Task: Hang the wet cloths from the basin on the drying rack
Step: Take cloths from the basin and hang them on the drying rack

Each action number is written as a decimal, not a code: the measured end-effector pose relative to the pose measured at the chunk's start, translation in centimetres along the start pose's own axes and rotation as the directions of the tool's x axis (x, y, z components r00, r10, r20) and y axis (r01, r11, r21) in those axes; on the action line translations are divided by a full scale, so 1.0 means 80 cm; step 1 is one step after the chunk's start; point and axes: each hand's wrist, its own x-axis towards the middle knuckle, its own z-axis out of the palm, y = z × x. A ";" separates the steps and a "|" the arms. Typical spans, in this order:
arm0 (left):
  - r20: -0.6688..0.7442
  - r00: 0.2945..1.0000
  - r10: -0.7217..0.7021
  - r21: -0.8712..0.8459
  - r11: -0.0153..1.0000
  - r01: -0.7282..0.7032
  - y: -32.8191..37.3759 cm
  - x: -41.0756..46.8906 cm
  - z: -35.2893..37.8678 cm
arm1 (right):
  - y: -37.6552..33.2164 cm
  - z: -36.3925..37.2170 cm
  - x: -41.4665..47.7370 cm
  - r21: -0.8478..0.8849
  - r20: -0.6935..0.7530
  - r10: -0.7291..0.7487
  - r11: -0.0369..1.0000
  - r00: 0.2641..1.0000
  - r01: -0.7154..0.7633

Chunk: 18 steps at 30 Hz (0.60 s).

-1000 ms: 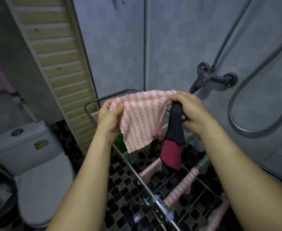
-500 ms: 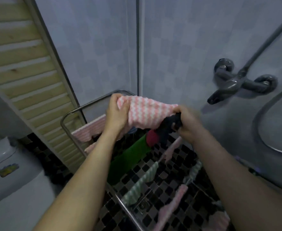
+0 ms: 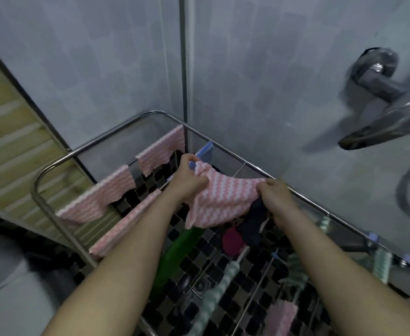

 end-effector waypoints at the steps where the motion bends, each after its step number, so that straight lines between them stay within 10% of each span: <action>1: 0.045 0.999 -0.016 -0.036 0.999 0.017 -0.002 0.005 -0.002 | 0.004 0.002 0.006 -0.028 -0.024 -0.016 0.999 1.000 0.016; 6: 0.122 0.986 0.116 -0.122 0.987 -0.101 -0.005 0.032 -0.002 | 0.013 0.003 0.026 -0.233 -0.099 -0.071 0.971 0.993 0.046; 18: -0.112 0.969 0.221 0.339 0.925 -0.172 -0.014 0.117 0.051 | 0.002 0.004 0.053 -0.446 -0.091 0.039 0.892 0.995 -0.076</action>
